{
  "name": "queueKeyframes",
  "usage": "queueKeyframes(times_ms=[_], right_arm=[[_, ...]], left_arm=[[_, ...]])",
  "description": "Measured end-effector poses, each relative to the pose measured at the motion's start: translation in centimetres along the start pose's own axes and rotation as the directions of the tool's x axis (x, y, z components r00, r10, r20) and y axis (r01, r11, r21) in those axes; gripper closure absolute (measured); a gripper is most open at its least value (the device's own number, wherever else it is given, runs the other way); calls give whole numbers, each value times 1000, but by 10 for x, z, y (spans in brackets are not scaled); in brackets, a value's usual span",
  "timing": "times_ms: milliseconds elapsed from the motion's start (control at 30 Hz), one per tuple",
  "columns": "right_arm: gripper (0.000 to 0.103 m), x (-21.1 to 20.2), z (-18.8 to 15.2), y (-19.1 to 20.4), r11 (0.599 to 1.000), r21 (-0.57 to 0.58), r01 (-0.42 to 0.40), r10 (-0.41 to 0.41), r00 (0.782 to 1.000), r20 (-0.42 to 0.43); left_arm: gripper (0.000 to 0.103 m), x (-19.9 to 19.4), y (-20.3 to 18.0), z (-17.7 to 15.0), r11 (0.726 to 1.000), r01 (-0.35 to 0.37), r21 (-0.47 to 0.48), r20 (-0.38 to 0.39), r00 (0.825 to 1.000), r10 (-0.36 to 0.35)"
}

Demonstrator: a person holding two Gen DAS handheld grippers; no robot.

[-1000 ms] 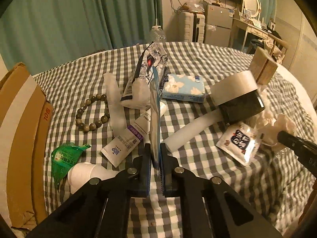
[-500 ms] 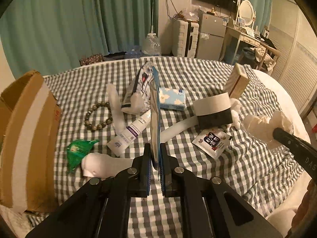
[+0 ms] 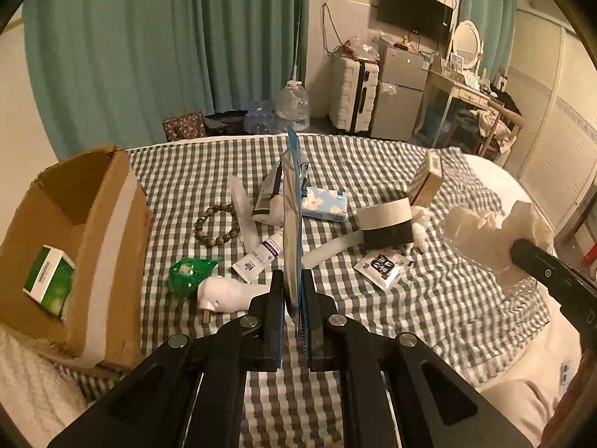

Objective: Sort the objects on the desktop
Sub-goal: 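Carry the blister pack and lace cloth over the cardboard box with both tools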

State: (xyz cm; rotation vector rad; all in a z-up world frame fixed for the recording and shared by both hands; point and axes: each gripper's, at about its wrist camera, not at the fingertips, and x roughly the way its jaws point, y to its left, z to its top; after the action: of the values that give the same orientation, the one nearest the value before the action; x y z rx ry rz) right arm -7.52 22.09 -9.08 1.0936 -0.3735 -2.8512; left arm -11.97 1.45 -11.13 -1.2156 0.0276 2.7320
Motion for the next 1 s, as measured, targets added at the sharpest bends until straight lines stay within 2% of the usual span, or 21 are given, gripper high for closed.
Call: queueKeyframes(times_ms=[167, 367, 667, 900, 1000], right_arm=[[89, -31, 5, 27, 998, -53, -19, 21, 999, 39], [89, -60, 7, 59, 993, -116, -20, 28, 997, 70], [89, -82, 14, 94, 986, -158, -44, 59, 994, 87], [89, -92, 28, 119, 980, -198, -32, 55, 992, 112], [89, -94, 34, 132, 976, -217, -32, 59, 991, 120]], left_arm=[[96, -25, 8, 4, 1000, 13, -20, 5, 1000, -13], [96, -57, 12, 16, 999, 15, 39, 15, 1000, -16], [96, -101, 24, 48, 995, 22, 95, 29, 999, -25], [96, -120, 53, 65, 996, 47, 71, 37, 998, -50], [96, -125, 68, 71, 997, 30, 72, 44, 998, -33]])
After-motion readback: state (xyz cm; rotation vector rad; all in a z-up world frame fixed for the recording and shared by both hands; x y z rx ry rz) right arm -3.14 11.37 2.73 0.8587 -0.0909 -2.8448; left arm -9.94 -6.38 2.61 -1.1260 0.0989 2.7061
